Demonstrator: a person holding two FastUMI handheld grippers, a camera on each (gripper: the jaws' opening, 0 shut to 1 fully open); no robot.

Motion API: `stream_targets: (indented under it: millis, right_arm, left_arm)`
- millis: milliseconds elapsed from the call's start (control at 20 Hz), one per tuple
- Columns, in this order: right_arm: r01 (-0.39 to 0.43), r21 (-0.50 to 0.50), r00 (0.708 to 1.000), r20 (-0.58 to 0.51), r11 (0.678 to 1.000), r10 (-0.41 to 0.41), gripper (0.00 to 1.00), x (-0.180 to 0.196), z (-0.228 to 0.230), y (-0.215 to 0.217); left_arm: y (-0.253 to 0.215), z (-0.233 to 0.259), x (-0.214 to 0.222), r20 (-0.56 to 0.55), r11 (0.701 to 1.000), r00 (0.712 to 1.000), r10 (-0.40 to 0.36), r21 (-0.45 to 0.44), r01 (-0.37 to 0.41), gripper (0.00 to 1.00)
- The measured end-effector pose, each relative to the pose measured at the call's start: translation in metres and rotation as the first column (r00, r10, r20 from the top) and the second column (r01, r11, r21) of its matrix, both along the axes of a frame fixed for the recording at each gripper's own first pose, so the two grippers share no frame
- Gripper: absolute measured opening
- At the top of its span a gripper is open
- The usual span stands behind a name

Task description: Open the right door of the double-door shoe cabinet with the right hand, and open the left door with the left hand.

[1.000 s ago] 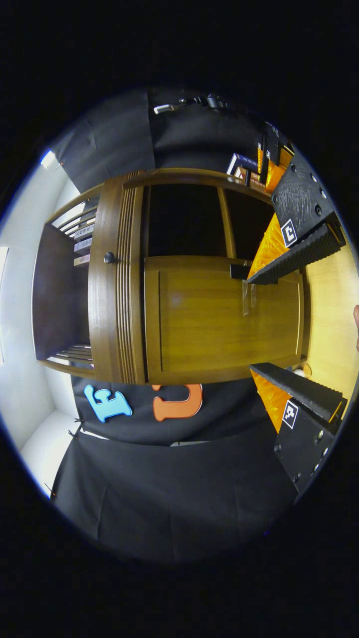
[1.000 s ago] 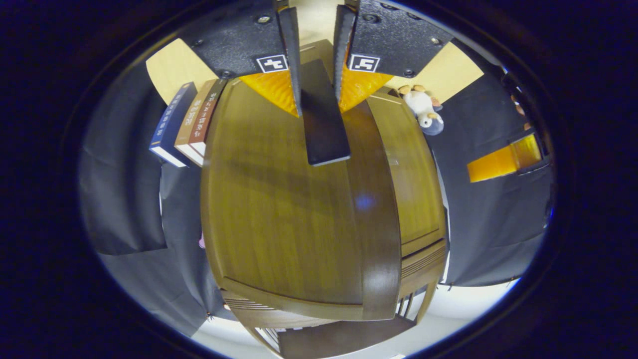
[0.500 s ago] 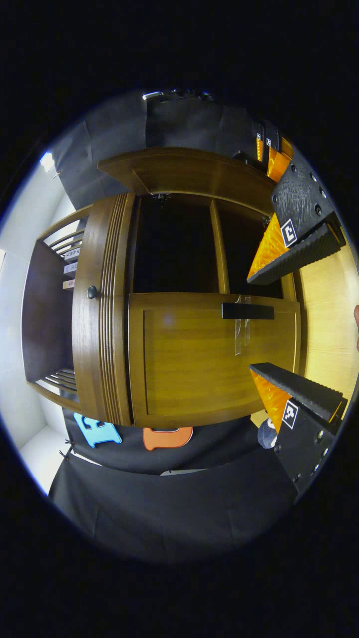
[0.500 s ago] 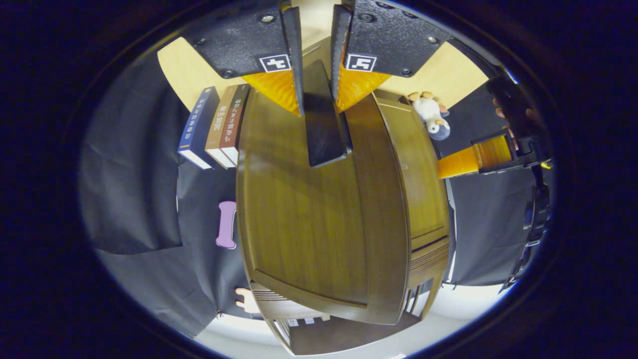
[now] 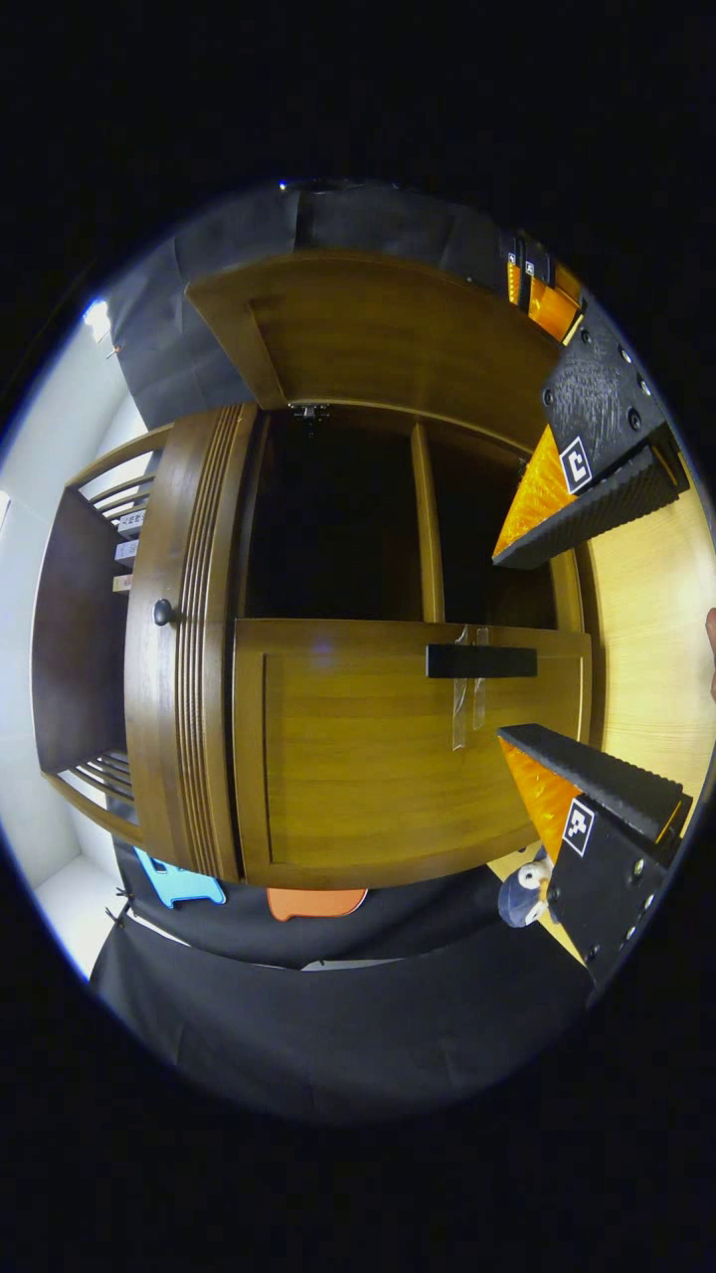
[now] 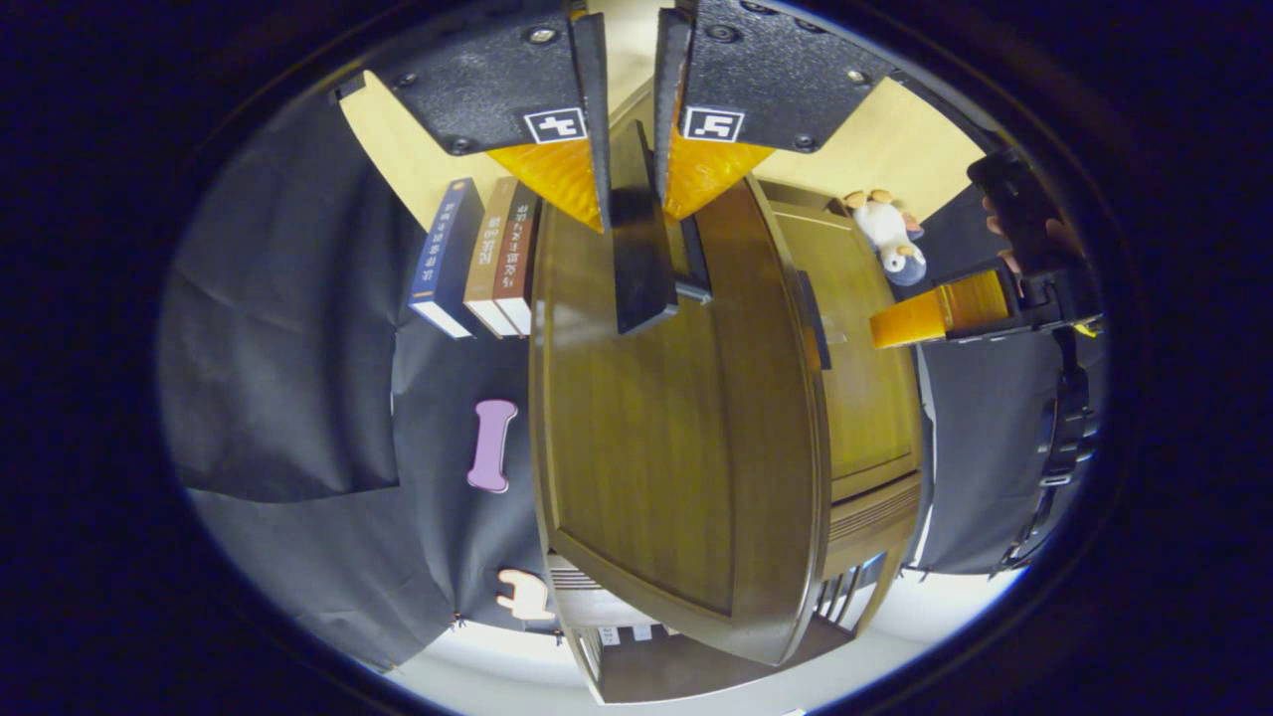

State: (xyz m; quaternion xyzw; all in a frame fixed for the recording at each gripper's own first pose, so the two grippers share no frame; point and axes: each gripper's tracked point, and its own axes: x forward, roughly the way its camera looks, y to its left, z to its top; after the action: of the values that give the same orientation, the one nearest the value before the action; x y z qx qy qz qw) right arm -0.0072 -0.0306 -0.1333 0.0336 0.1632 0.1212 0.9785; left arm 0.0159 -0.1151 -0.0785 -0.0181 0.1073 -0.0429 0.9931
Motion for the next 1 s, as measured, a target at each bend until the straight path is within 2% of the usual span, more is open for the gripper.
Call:
stream_targets:
  millis: [50, 200, 250, 400, 450, 500, 550, 600, 650, 1000]
  right_arm:
    - [0.006, 0.001, 1.000, 0.001, 1.000, -0.006, 0.22, 0.000, 0.000, -0.003]
    - [0.036, 0.007, 0.999, 0.001, 0.999, -0.036, 0.21, 0.002, -0.002, -0.016]
    - [0.052, 0.005, 0.999, 0.001, 0.999, -0.052, 0.20, 0.003, -0.002, -0.021]
    - [0.102, 0.000, 0.995, -0.003, 0.995, -0.102, 0.17, 0.001, -0.003, -0.035]
    - [0.114, 0.000, 0.993, -0.005, 0.993, -0.114, 0.16, 0.000, -0.002, -0.039]
    - [0.122, 0.001, 0.993, -0.006, 0.993, -0.122, 0.15, -0.003, -0.003, -0.042]
    - [0.129, 0.000, 0.992, -0.007, 0.992, -0.129, 0.14, -0.004, -0.002, -0.044]
    - [0.140, -0.005, 0.990, -0.007, 0.990, -0.140, 0.14, -0.005, -0.003, -0.049]
    - [0.160, -0.011, 0.987, -0.004, 0.987, -0.160, 0.14, -0.006, -0.003, -0.054]
    - [0.239, 0.029, 0.971, -0.022, 0.971, -0.238, 0.11, -0.014, 0.002, -0.086]
  left_arm:
    - [-0.003, 0.000, 0.000, -0.003, 1.000, 1.000, -0.005, -0.004, 0.005, 0.95]
    - [-0.010, -0.001, 0.001, -0.008, 1.000, 1.000, -0.017, -0.005, 0.017, 0.95]
    - [-0.012, -0.002, 0.001, -0.009, 1.000, 1.000, -0.023, -0.005, 0.023, 1.00]
    - [-0.019, -0.008, 0.001, -0.024, 0.999, 0.999, -0.042, -0.017, 0.041, 0.96]
    - [-0.021, -0.010, 0.002, -0.029, 0.999, 0.999, -0.045, -0.019, 0.045, 1.00]
    - [-0.022, -0.011, 0.002, -0.032, 0.999, 0.998, -0.047, -0.020, 0.047, 0.96]
    - [-0.023, -0.012, 0.002, -0.035, 0.999, 0.998, -0.050, -0.022, 0.050, 0.96]
    - [-0.025, -0.012, 0.002, -0.036, 0.998, 0.998, -0.054, -0.023, 0.053, 1.00]
    - [-0.026, -0.013, 0.002, -0.038, 0.998, 0.998, -0.058, -0.025, 0.057, 0.96]
    - [-0.030, -0.024, 0.008, -0.062, 0.997, 0.996, -0.068, -0.027, 0.066, 0.95]
